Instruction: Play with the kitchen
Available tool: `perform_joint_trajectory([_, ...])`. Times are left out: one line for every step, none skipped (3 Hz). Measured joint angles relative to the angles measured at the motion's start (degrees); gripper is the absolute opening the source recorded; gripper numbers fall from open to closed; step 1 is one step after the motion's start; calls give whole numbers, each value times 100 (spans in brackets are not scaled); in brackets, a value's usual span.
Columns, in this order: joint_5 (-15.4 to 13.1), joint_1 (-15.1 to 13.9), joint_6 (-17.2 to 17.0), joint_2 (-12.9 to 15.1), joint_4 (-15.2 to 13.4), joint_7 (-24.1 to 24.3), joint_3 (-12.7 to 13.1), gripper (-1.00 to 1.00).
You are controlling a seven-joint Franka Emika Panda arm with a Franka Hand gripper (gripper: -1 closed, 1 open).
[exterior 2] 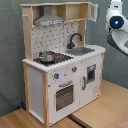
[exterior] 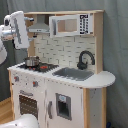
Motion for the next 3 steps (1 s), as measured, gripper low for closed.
perform_joint_trajectory([-198,-324,-148,232,-264,220,-91,100])
perform_joint_trajectory([-198,-858,48,300,-269,139,-38,100])
perform_joint_trajectory([-194,-1293,366,378,-270,97,183,100])
